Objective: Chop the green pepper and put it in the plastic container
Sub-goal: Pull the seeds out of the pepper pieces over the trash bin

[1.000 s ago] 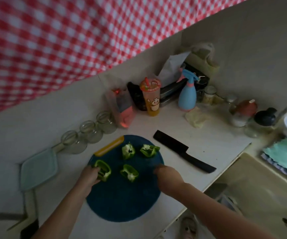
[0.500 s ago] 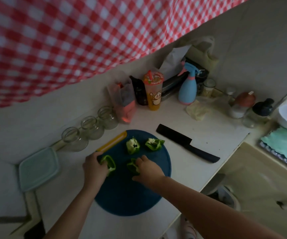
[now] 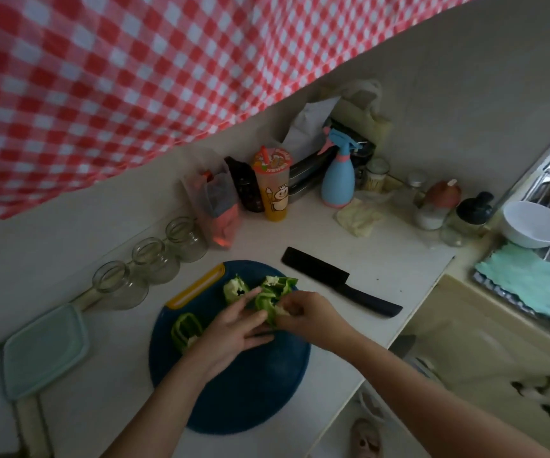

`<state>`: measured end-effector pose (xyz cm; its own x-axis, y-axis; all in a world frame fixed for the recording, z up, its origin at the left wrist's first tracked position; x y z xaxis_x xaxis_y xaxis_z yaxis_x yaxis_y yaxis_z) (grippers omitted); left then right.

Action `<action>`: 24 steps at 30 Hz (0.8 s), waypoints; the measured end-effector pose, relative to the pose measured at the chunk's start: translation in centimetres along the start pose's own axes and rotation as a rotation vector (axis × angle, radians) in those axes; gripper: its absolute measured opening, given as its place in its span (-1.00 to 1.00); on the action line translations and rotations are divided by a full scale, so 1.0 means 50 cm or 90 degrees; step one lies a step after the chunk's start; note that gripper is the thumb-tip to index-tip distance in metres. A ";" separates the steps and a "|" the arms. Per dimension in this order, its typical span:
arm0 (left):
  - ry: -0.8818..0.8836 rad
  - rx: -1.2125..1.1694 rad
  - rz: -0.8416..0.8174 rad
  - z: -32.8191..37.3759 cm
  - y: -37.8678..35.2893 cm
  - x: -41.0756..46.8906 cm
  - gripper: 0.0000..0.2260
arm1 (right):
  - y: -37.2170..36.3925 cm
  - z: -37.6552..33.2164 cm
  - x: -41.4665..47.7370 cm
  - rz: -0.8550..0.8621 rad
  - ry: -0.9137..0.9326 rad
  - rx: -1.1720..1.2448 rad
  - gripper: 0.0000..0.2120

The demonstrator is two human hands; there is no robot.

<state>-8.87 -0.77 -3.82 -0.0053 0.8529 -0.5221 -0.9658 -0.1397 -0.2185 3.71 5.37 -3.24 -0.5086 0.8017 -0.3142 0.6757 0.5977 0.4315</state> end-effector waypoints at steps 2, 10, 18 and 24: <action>-0.021 -0.012 -0.067 0.021 -0.053 0.004 -0.64 | 0.046 -0.004 -0.024 0.002 0.014 0.028 -0.87; -0.072 0.142 -0.194 0.056 -0.238 0.041 -0.52 | 0.226 0.021 -0.125 -0.018 -0.017 0.020 -0.91; -0.094 0.184 -0.257 0.045 -0.392 0.066 -0.56 | 0.342 0.044 -0.190 0.017 -0.060 -0.201 -0.80; -0.094 0.220 -0.312 0.025 -0.484 0.079 -0.52 | 0.402 0.103 -0.214 0.083 -0.117 -0.192 -0.91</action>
<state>14.18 6.61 0.45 0.4480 0.8410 -0.3034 -0.8932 0.4355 -0.1118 25.49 8.81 4.43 -0.3058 0.8755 -0.3741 0.5271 0.4829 0.6993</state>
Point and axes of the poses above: each hand's wrist, its own x-axis towards the middle knuckle, its own y-axis out of the back of the hand, z = x × y, the point moved 7 cm from there along x, towards the middle knuckle, and after that the axes turned 4 degrees about x, right-handed, at the moved point
